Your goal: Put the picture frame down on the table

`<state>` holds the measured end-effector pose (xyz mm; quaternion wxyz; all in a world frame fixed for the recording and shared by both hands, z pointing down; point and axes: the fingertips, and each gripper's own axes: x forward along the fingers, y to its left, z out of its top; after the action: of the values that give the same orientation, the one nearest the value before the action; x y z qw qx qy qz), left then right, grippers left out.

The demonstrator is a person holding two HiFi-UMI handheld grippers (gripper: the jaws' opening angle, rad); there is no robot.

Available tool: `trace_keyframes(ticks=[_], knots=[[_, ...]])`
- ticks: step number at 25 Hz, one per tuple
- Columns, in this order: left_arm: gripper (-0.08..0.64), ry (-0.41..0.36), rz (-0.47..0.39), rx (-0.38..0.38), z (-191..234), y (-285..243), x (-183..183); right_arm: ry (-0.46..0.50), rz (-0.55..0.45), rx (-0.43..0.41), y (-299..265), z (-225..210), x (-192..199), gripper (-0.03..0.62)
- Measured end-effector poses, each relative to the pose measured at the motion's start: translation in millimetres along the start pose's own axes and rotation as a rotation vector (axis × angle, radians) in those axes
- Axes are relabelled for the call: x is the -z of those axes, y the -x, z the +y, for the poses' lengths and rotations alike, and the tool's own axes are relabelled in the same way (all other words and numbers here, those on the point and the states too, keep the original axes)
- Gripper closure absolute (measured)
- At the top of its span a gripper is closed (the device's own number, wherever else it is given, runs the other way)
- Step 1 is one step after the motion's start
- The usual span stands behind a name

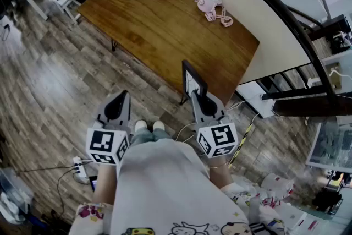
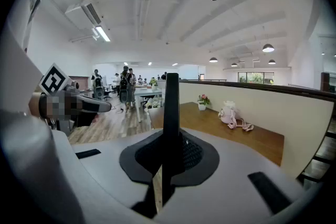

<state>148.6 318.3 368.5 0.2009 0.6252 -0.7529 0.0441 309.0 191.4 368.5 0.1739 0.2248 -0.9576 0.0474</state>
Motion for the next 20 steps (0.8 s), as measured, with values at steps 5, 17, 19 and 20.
trace_keyframes(ticks=[5, 17, 19, 20], knots=[[0.557, -0.001, 0.0, -0.025, -11.5, 7.4, 2.5, -0.044, -0.023, -0.022, 14.3, -4.4, 2.1, 0.571], [0.557, 0.016, -0.015, -0.139, -35.1, 28.6, 18.6, -0.029, -0.031, -0.154, 25.9, -2.8, 15.6, 0.571], [0.556, 0.021, -0.016, -0.156, -35.0, 32.9, 20.0, -0.026, -0.029, -0.175, 23.8, 0.7, 15.3, 0.571], [0.557, 0.022, -0.017, -0.167, -33.9, 34.9, 20.6, -0.024, -0.029, -0.187, 21.9, 2.9, 15.3, 0.571]])
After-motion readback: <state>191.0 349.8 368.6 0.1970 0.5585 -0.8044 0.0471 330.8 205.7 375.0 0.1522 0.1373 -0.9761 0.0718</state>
